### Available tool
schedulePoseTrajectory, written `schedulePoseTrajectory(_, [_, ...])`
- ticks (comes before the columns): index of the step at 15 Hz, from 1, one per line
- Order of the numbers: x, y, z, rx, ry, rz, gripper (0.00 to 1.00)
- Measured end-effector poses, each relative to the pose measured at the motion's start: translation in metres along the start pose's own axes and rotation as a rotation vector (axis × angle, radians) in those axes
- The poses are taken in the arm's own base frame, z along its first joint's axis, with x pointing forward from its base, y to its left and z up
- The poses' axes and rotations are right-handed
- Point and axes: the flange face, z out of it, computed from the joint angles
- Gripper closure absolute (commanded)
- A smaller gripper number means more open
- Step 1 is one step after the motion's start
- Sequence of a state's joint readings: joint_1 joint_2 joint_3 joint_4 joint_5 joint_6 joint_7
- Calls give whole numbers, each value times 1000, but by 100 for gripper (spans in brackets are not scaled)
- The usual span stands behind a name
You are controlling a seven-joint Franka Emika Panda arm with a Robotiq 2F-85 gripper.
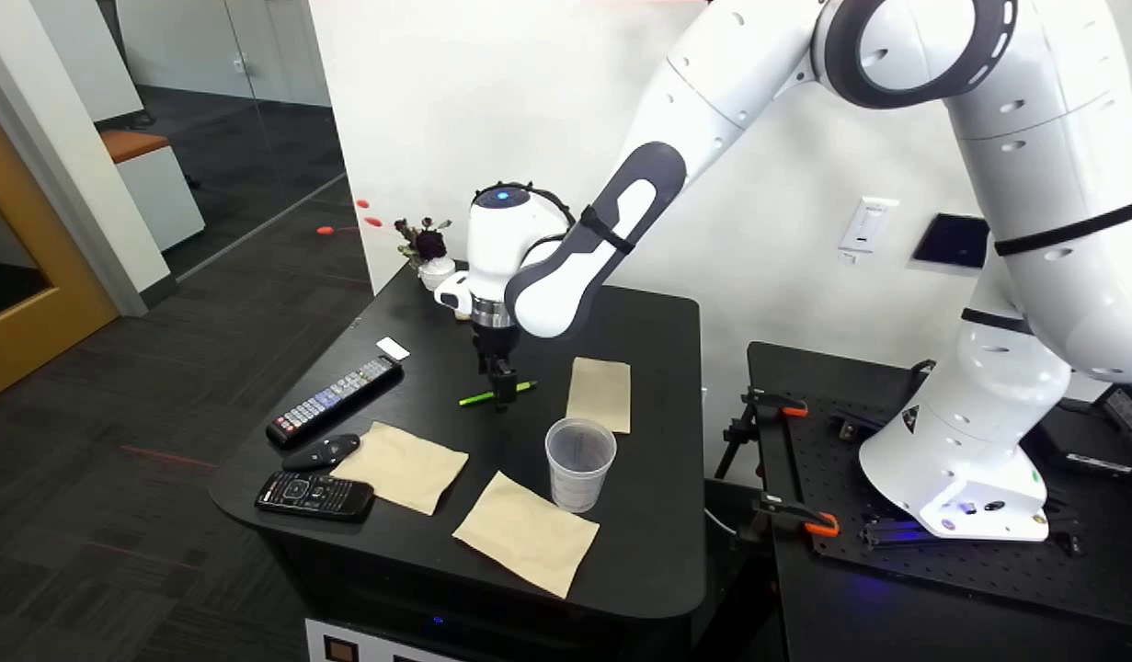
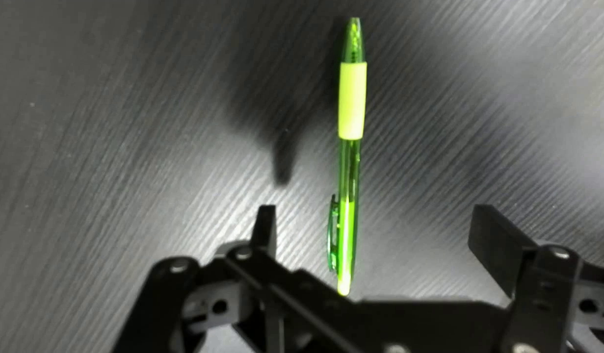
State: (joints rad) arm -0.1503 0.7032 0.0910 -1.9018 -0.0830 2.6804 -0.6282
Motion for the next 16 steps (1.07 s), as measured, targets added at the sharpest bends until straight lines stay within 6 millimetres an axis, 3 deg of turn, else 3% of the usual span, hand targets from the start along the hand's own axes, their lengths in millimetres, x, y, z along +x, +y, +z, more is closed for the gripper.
schedulePoseTrajectory(6, [9, 6, 6, -8, 5, -11, 0])
schedulePoseTrajectory(7, [9, 8, 7, -8, 4, -11, 25])
schedulePoseTrajectory(8, [10, 9, 8, -6, 3, -10, 26])
schedulePoseTrajectory(16, [15, 14, 12, 5, -6, -7, 88])
